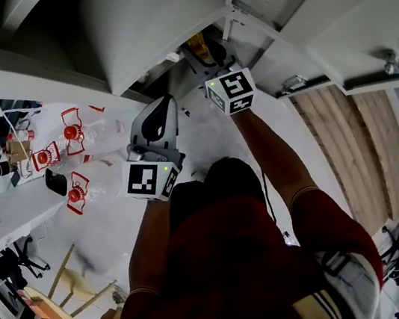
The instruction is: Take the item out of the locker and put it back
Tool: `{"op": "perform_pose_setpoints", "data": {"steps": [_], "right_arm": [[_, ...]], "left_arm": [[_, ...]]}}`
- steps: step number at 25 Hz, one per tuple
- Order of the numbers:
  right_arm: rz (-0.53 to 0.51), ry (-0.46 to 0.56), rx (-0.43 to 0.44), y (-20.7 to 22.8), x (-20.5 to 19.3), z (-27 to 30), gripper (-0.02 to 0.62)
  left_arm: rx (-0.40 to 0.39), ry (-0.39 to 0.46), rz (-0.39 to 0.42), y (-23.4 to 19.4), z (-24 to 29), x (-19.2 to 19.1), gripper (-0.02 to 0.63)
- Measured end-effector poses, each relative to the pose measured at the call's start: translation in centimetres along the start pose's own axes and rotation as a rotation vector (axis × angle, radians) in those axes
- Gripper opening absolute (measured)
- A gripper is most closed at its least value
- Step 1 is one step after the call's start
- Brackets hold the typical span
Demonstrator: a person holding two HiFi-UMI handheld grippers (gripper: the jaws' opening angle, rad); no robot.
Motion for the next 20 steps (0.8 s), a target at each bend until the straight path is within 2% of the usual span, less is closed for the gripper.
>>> {"op": "perform_pose_setpoints", "data": {"steps": [20], "right_arm": [[-0.048, 0.074, -0.017, -0.7, -0.7, 3.1, 0.193]], "left_arm": [[-0.003, 0.030, 0.019, -1.3, 0.4, -0.7, 0.006]]}}
Point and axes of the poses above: the fingertips, and each gripper's own axes: z forward along the fingers, y to its right, x out of its top, the point moved 7 cm from there along -z, backward along the fingers, and after that the axes turned 1 degree about -z, right-handed, at the moved point
